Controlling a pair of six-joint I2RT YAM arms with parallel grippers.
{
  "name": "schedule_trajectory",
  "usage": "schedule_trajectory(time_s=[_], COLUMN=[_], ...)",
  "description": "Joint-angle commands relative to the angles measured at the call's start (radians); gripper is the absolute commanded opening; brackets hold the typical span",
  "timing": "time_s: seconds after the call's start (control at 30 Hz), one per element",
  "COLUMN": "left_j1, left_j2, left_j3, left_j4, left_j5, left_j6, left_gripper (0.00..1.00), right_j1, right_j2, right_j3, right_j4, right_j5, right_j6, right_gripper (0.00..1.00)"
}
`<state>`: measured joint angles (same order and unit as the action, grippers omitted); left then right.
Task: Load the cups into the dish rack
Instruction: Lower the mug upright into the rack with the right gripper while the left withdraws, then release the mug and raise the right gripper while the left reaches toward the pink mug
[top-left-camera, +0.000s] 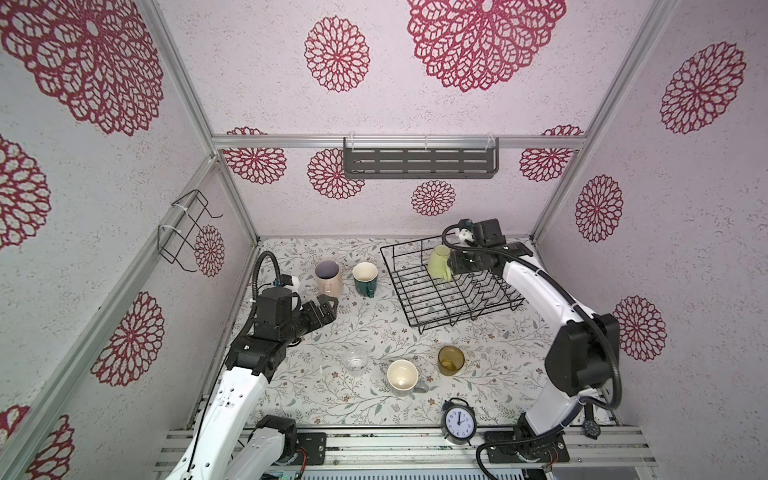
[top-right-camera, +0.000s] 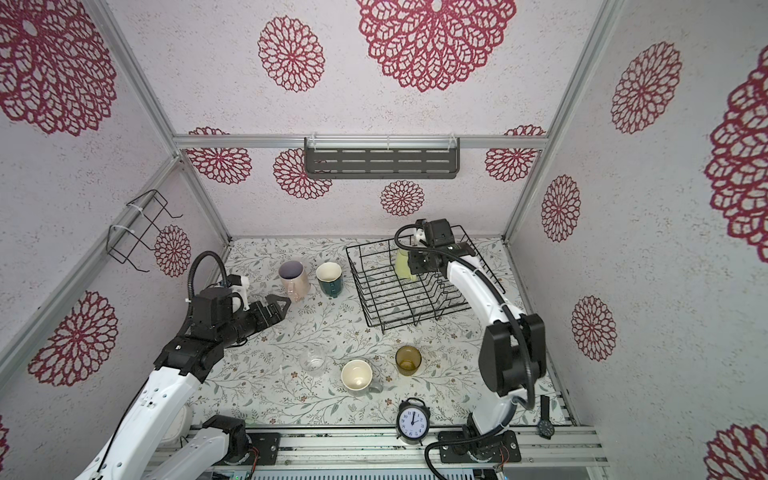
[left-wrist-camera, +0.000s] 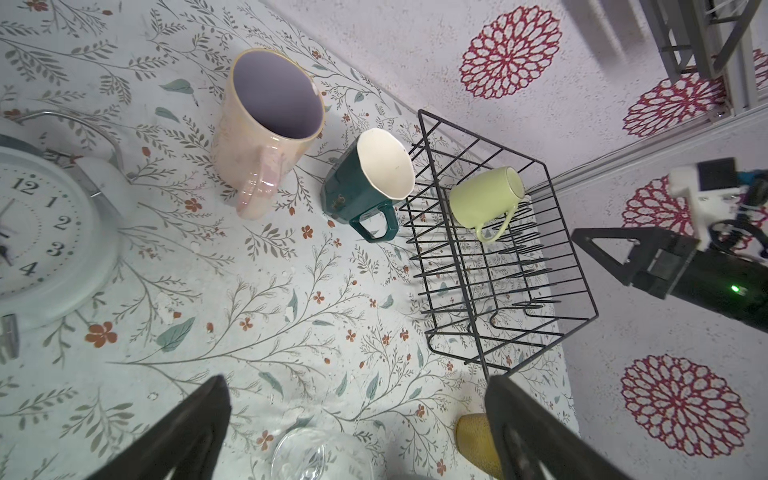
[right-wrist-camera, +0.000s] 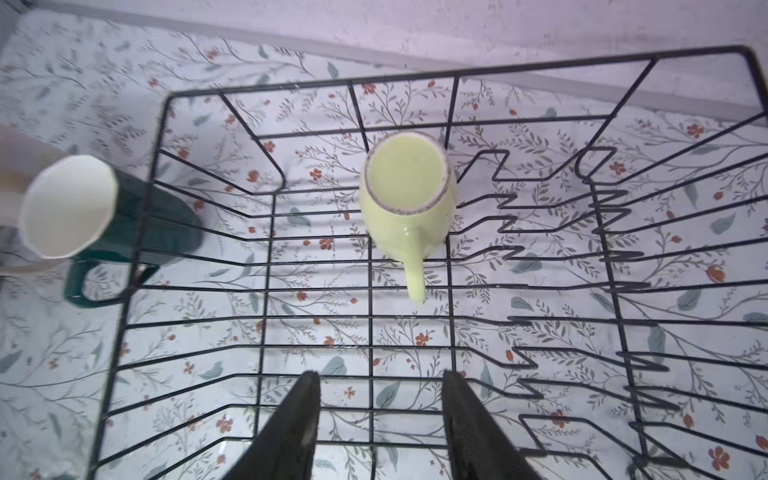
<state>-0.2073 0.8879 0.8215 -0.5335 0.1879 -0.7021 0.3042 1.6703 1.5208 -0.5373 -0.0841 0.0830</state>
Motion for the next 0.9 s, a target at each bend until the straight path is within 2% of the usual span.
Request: schedule_trajectory(time_s=[0.0, 0.03, 0.1, 0.23, 0.37, 0.5, 0.6, 0.67, 0.73, 0.87], left_j1=[-0.065, -0.088, -0.118, -0.132, -0.107, -0.095, -0.078, -0.044, -0.016, -0.007], left_j2=[0.026, 0.041, 0.075, 0.128, 0.201, 0.343, 0.457, 0.527, 0.596, 0.708], left_j3=[-0.016, -0.016, -0.008, 0.015, 0.072, 0.194, 0.272, 0.316, 0.360, 0.459], left_j4=[0.056, 0.059, 0.054, 0.037, 0.017, -0.052, -0.080, -0.090, -0.099, -0.151], left_j5=[-0.086, -0.123, -0.178, -0.250, -0.265, -0.272, -0.271, -0.232, -0.220, -0.277], left_j6=[-0.024, -0.032, -0.057, -0.057, 0.026, 0.099, 0.123, 0.128, 0.140, 0.187], left_gripper=[0.99, 0.99, 0.99, 1.00, 1.00, 0.94, 0.91, 0.87, 0.83, 0.81], right_j1=[-0.003, -0.003, -0.002, 0.000, -0.002, -0.003, -0.018, -0.022, -0.023, -0.022], right_j2=[-0.116, -0.157, -0.242, -0.406, -0.531, -0.649, -0.703, -0.701, -0.692, -0.715], right_j3=[-0.093, -0.144, -0.264, -0.512, -0.650, -0.757, -0.815, -0.792, -0.765, -0.773], right_j4=[0.127, 0.165, 0.270, 0.507, 0.618, 0.752, 0.840, 0.810, 0.755, 0.716], right_j5=[0.001, 0.023, 0.093, 0.129, 0.193, 0.091, -0.018, -0.058, -0.046, 0.017], right_j6=[0.030, 0.035, 0.060, 0.093, 0.147, 0.140, 0.215, 0.216, 0.219, 0.217], right_gripper=[0.51, 0.55, 0.98, 0.99, 0.99, 0.99, 0.99, 0.99, 0.99, 0.99])
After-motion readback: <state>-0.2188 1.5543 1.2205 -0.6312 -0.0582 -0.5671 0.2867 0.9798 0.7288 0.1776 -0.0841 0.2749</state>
